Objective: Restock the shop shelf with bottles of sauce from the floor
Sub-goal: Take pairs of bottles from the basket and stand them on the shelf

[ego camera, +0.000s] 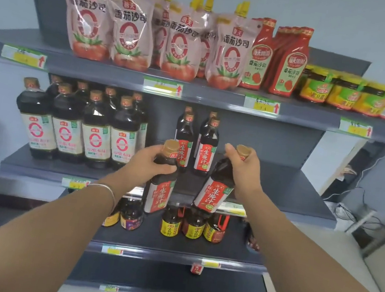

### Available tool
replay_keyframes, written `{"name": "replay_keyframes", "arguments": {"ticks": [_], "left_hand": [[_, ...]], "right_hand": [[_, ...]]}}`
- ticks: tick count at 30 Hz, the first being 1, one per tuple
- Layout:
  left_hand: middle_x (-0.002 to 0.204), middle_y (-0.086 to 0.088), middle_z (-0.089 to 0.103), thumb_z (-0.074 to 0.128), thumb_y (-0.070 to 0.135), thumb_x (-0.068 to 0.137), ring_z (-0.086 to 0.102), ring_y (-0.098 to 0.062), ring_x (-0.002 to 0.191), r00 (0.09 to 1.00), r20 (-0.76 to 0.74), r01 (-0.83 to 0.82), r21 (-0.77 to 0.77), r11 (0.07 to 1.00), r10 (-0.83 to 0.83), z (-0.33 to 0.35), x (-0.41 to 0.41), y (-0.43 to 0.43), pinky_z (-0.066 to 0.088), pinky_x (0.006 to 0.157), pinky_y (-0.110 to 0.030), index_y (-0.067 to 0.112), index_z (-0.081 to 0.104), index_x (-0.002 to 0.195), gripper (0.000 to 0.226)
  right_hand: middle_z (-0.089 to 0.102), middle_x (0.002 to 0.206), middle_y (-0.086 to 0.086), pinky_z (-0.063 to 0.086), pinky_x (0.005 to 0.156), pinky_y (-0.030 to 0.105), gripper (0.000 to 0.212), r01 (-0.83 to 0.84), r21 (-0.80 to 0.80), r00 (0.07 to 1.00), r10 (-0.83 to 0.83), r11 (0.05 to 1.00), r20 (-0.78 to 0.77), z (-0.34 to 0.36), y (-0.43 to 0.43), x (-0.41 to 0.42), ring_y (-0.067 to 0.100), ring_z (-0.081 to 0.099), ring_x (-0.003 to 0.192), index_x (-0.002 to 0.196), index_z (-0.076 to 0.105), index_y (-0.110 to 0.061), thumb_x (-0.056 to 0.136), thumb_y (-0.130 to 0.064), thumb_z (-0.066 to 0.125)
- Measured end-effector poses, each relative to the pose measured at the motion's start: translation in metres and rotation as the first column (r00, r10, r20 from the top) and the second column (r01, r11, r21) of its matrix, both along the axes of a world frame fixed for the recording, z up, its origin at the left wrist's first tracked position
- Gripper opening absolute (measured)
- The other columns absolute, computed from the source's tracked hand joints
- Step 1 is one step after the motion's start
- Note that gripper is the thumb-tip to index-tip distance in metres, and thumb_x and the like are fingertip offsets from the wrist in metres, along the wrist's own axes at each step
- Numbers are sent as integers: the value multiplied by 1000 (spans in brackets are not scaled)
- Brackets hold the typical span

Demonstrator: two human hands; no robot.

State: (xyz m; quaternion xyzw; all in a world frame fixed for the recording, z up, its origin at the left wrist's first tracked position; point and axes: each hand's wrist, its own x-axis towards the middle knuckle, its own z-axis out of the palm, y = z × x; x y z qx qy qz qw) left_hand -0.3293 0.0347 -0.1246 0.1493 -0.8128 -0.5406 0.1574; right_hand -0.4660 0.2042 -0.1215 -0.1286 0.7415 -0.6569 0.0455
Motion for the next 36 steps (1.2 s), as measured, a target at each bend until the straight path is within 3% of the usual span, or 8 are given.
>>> {"name": "replay_keyframes", "arguments": {"ticks": [7, 16, 19, 23, 25, 28, 32, 36], "left_hand": [[115, -6, 64, 68, 12, 81, 58, -23, 106, 1000, -10, -2, -21, 1000, 2, -5, -82, -34, 46, 97, -39, 14, 60, 115, 35], [107, -5, 62, 66, 9, 82, 56, -19, 101, 1000, 16, -5, 73, 997, 3, -23, -136, -50, 44, 90, -29, 12, 59, 114, 33], [107, -6, 63, 67, 8, 81, 58, -22, 104, 1000, 21, 1, 64, 998, -2, -24, -149, -55, 45, 94, -33, 15, 60, 109, 29], [101, -5, 63, 67, 5, 81, 59, -15, 92, 1000, 25, 8, 60, 998, -9, -26, -161, -59, 45, 82, -22, 16, 60, 105, 27], [102, -5, 64, 67, 6, 81, 59, -17, 95, 999, 40, 3, 60, 998, -6, -29, -165, -62, 46, 87, -27, 15, 60, 105, 27], [105, -7, 64, 67, 7, 80, 59, -22, 101, 998, 61, -3, 71, 998, -1, -34, -171, -66, 46, 93, -32, 14, 61, 106, 28], [110, -10, 64, 66, 7, 81, 58, -25, 107, 996, 85, 11, 89, 996, -19, -36, -179, -70, 46, 99, -38, 9, 60, 114, 33], [121, -13, 62, 62, 6, 84, 55, -28, 116, 991, 119, 44, 93, 995, -55, -33, -183, -74, 43, 104, -44, 9, 56, 120, 36]], "right_hand": [[60, 100, 4, 50, 97, 46, 22, 34, 26, 999, -33, 999, -32, -6, -34, -59, 24, 62, 103, 85, 44, -33, 84, -44, 63], [64, 101, 7, 51, 95, 49, 24, -44, 55, 999, 44, 998, -2, -28, -63, -112, 26, 63, 102, 84, 47, -31, 82, -43, 67], [62, 101, 4, 51, 95, 45, 27, -102, 101, 994, 104, 990, -16, -33, -72, -124, 25, 63, 103, 93, 47, -25, 83, -40, 67], [61, 100, 2, 50, 93, 36, 32, -149, 135, 988, 153, 980, -16, -33, -81, -136, 22, 61, 101, 102, 46, -20, 85, -39, 65], [61, 100, 0, 47, 89, 30, 30, -182, 164, 983, 185, 969, -6, -31, -85, -142, 18, 59, 98, 100, 47, -21, 85, -40, 65], [65, 101, 2, 49, 91, 34, 24, -200, 157, 980, 200, 967, 20, -31, -90, -151, 21, 62, 101, 90, 51, -25, 82, -39, 69], [66, 109, 1, 49, 92, 33, 40, -264, 187, 964, 255, 946, 72, -42, -85, -156, 20, 62, 105, 109, 55, -19, 78, -32, 75], [63, 105, -7, 45, 81, 24, 43, -350, 197, 934, 324, 916, 152, -54, -73, -156, 16, 60, 104, 113, 52, -26, 77, -26, 76]]}}
